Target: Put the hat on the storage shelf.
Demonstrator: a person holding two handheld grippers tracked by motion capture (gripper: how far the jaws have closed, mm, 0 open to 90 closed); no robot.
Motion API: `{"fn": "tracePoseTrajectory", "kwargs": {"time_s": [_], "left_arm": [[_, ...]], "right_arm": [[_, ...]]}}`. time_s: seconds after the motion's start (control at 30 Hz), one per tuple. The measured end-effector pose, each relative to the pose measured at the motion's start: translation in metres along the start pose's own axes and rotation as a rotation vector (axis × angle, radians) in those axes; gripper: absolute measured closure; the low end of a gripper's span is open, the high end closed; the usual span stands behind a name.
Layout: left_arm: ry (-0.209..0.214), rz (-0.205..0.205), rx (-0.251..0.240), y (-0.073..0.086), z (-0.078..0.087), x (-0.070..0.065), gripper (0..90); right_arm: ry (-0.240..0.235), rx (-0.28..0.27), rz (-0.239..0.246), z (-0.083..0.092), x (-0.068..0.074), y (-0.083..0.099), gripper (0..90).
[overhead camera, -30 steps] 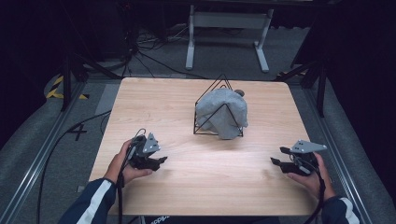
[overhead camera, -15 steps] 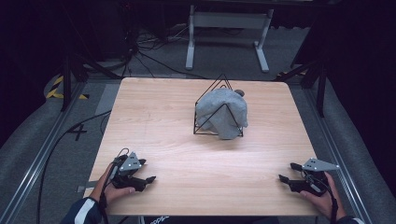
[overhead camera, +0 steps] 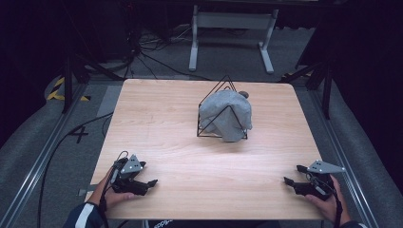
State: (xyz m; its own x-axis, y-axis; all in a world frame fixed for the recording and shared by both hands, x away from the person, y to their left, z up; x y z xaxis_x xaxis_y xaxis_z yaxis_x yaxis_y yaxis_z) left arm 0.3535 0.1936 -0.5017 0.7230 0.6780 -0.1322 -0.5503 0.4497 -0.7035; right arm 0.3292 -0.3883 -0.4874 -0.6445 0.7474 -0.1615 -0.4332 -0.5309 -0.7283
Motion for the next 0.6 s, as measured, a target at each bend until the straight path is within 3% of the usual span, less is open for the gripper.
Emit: {"fn": "tracePoseTrajectory", "kwargs": {"time_s": [0.6], "left_arm": [[-0.001,0.0,-0.006,-0.0002,-0.0008,0.0003,17.9]], "right_arm": [[0.009,0.001,-0.014,-0.0009,-0.0009,-0.0005,22.4]]}}
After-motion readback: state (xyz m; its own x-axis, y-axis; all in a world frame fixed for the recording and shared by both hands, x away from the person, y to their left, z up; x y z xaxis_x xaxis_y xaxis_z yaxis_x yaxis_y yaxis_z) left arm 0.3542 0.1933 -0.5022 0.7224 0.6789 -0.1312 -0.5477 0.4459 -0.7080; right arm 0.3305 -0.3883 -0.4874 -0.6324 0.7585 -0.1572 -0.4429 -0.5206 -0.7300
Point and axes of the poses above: each handheld gripper's, and its own axes: z roughly backward along the jaws, y roughly out of its underside, x roughly to its left, the point moved 3 cm from there along -z, roughly forward along the jaws, and after that the axes turned 10 degrees about z, right-handed, at the moved point
